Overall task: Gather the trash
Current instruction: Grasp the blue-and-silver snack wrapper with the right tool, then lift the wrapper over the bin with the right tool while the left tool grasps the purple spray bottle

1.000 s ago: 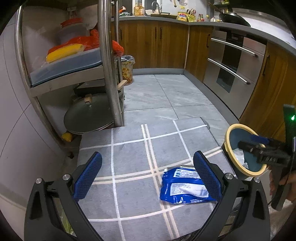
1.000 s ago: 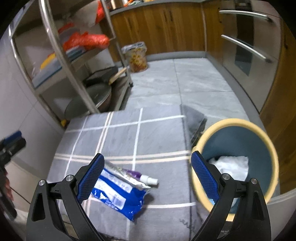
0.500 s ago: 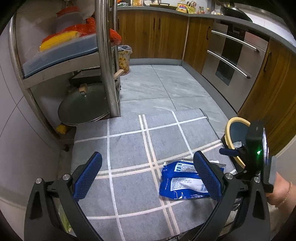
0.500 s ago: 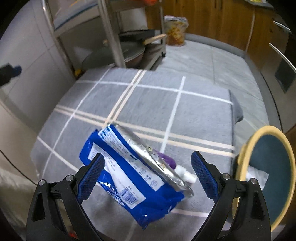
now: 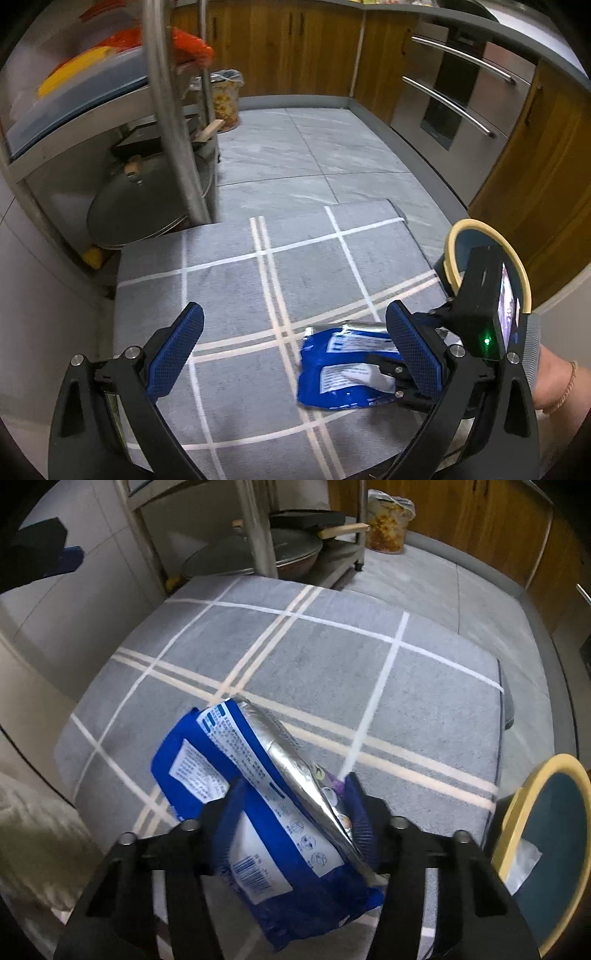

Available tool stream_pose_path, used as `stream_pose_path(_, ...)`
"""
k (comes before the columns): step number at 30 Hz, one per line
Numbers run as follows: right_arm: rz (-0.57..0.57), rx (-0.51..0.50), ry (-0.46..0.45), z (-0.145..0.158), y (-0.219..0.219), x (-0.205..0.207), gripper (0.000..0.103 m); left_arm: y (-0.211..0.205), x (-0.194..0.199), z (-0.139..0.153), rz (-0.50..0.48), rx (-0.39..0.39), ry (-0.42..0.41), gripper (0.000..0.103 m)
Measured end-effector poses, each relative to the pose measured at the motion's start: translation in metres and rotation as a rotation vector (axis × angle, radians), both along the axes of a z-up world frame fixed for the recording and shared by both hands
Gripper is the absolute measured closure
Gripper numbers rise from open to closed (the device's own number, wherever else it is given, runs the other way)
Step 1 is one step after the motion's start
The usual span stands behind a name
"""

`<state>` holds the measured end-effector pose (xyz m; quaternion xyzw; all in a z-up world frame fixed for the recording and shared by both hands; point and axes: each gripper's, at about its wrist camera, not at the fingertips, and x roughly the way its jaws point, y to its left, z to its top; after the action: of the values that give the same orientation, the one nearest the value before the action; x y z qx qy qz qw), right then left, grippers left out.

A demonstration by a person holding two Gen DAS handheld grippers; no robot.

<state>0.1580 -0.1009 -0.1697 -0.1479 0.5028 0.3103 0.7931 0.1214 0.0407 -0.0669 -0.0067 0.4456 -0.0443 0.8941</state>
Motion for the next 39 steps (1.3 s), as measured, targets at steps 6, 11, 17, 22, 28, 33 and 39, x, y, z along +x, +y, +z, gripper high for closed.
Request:
stream_pose_path(6,0.047,0.043,0.014,0.010,0.001,-0.010,0.090,-0.004,-0.003,0.001,-0.014,0.011,-0.008,0.006)
stream_pose_path(11,0.089,0.124,0.013,0.031,0.004,-0.025,0.096,0.002,-0.005,0.003,0.015,0.016,-0.016,0.006)
stream_pose_path(17,0.010,0.194,-0.084,0.088,-0.013,-0.027,0.096,0.014,-0.007,0.005,0.076,0.014,-0.034,0.006)
stream_pose_path(22,-0.164,0.139,-0.110,0.119,-0.056,-0.015,0.096,0.007,-0.005,0.003,0.057,0.035,-0.043,0.006)
stream_pose_path(28,-0.320,0.126,-0.121,0.125,-0.109,-0.011,0.096,-0.019,0.002,-0.020,-0.007,0.077,0.002,0.006)
stream_pose_path(33,-0.387,0.194,-0.120,0.126,-0.136,-0.009,0.096,-0.053,0.009,-0.054,-0.115,0.134,0.034,0.006)
stream_pose_path(39,-0.476,0.247,-0.148,0.132,-0.176,0.000,0.096,-0.089,0.012,-0.093,-0.259,0.234,0.052,0.006)
